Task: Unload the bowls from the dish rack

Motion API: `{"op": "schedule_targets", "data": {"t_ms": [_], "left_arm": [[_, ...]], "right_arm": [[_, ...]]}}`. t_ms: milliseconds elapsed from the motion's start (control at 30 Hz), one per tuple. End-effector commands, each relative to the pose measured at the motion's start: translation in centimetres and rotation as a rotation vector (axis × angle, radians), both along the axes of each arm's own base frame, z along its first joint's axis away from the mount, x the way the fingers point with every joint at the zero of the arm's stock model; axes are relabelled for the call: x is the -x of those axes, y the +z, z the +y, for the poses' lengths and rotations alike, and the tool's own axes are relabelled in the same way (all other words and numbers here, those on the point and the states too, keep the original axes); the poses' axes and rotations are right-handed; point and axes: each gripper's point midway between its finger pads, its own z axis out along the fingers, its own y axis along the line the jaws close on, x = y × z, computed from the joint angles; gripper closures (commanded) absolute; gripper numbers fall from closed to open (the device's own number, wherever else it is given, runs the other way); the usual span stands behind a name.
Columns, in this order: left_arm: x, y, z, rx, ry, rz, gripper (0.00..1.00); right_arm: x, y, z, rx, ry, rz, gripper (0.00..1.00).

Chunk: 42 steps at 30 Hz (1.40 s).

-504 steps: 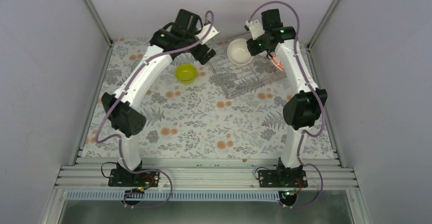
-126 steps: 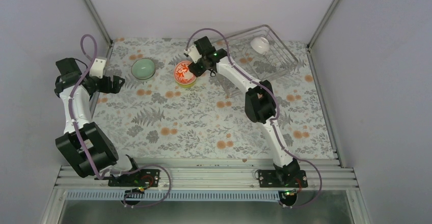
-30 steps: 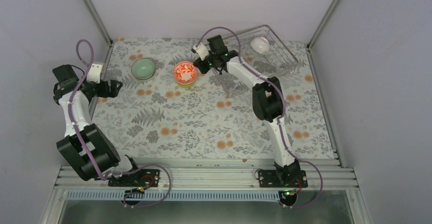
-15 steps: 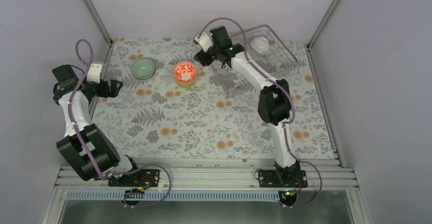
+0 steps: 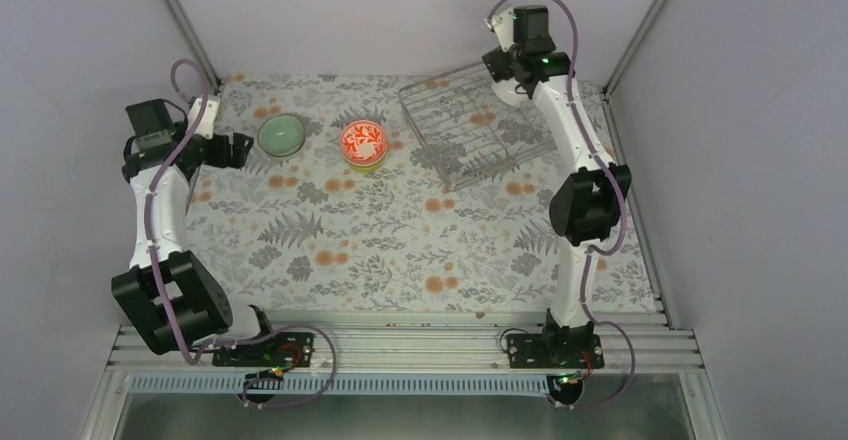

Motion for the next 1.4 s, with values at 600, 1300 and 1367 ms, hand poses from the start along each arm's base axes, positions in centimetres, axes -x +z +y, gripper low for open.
{"op": "schedule_targets", "data": {"t_ms": [600,1300,1367], "left_arm": [[-6.8,0.6,-5.1,-0.108,-0.051,-0.012,0.0],[-7.3,-1.2,-5.1,-0.099,-0.052,0.031,0.0],[-7.2,-1.1,-5.0,-0.103,-0.048,0.027,0.0]], "right_arm": [[-2.3,-15.8,-11.3,0.3,-0.12,0.385,0.0],[-3.3,-19.4,-10.8,0.263,0.044,0.441,0.0],[-4.3,-18.7,-11.6,0.267,-0.004,0.392,0.0]]}}
